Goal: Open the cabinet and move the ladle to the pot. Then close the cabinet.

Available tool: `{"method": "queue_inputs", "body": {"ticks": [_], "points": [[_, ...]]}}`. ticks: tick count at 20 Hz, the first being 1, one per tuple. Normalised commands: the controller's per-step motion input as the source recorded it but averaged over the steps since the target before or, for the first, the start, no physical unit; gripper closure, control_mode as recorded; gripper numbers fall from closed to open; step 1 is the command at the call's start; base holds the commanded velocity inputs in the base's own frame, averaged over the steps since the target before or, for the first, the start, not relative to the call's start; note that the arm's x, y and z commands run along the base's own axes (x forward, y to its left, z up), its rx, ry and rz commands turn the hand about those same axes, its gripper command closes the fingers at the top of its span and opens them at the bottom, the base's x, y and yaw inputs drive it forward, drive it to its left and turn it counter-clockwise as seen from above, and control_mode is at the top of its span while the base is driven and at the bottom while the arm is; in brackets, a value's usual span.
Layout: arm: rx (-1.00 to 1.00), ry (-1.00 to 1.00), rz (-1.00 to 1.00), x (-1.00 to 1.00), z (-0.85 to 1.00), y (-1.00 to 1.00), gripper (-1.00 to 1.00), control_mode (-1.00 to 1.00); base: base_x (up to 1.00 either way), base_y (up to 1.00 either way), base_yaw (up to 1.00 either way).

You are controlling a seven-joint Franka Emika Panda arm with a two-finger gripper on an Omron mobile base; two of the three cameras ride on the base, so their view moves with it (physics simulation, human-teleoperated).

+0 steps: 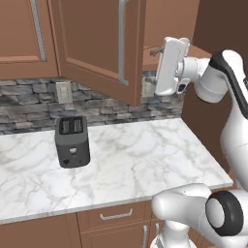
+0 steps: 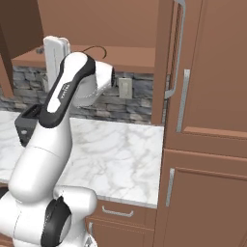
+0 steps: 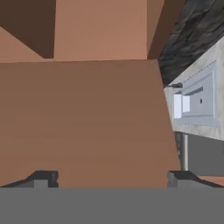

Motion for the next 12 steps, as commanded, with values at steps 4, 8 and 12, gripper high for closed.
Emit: {"method": "queue_inputs", "body": {"ticks": [4, 8, 12], "points": [[0.0, 0.0, 0.0, 0.0, 0.0, 0.43, -1.0, -1.0, 0.0, 0.0, 0.0], [0.0, 0.0, 0.0, 0.0, 0.0, 0.48, -1.0, -1.0, 0.0, 0.0, 0.0], [0.0, 0.0, 0.0, 0.0, 0.0, 0.49, -1.0, -1.0, 0.0, 0.0, 0.0]]}}
